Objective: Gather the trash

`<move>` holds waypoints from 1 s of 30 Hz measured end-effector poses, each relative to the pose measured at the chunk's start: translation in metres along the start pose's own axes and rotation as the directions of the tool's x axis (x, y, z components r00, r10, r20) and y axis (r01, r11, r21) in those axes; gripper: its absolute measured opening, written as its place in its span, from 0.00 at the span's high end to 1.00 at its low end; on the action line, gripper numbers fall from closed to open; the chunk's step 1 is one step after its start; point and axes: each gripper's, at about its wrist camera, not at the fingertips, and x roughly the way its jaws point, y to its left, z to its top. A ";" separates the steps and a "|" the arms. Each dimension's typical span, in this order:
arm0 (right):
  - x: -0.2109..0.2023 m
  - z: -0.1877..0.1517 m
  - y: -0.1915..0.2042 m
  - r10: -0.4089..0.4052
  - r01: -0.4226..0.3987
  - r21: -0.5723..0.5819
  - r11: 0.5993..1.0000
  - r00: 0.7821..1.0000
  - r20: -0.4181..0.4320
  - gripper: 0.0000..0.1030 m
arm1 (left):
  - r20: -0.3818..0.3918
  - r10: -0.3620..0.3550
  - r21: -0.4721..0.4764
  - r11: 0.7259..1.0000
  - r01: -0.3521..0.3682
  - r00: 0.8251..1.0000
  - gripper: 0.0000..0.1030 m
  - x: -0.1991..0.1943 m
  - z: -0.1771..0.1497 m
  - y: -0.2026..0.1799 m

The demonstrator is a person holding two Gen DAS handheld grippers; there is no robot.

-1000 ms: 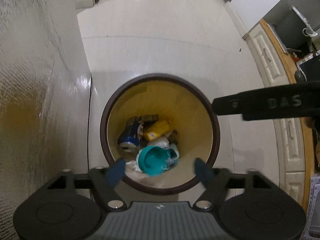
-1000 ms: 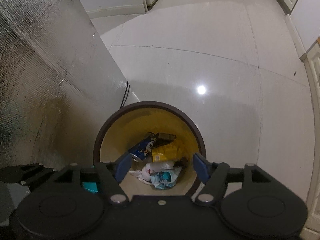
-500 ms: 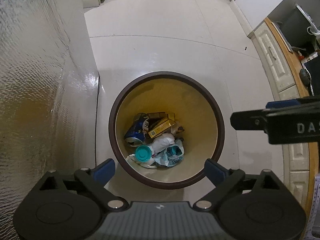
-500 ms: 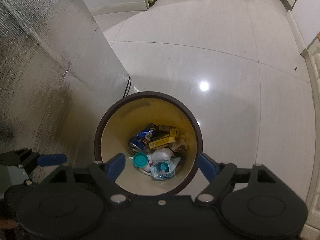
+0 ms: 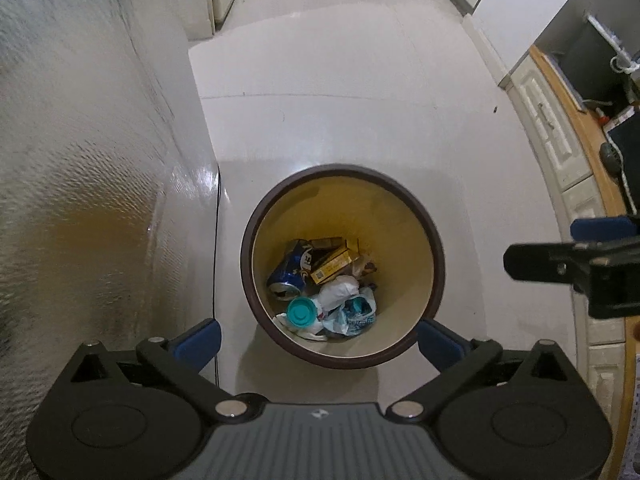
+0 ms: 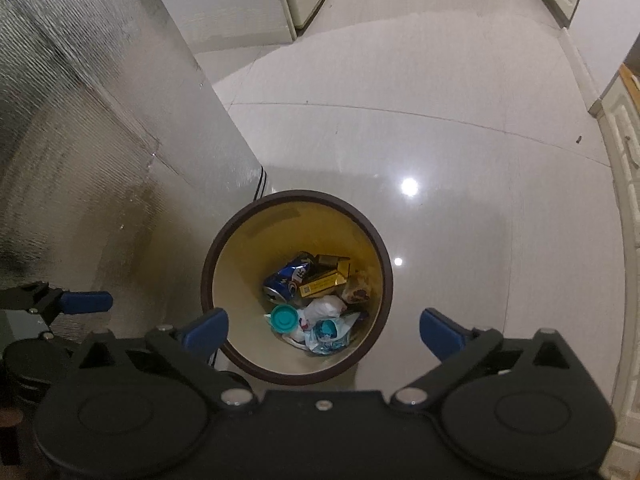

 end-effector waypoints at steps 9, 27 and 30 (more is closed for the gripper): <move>-0.054 -0.015 0.006 0.037 -0.038 0.009 0.999 0.997 0.071 0.00 | 0.084 0.010 0.011 1.000 -0.011 0.996 0.00 -0.056 -0.012 -0.011; -0.188 -0.064 0.014 0.027 -0.040 0.036 0.999 0.948 0.317 0.00 | 0.322 0.069 0.036 0.996 -0.085 0.944 0.00 -0.176 -0.063 -0.032; -0.207 -0.080 0.019 -0.013 0.004 0.029 1.000 0.936 0.351 0.00 | 0.357 0.088 0.038 0.993 -0.109 0.930 0.00 -0.194 -0.074 -0.035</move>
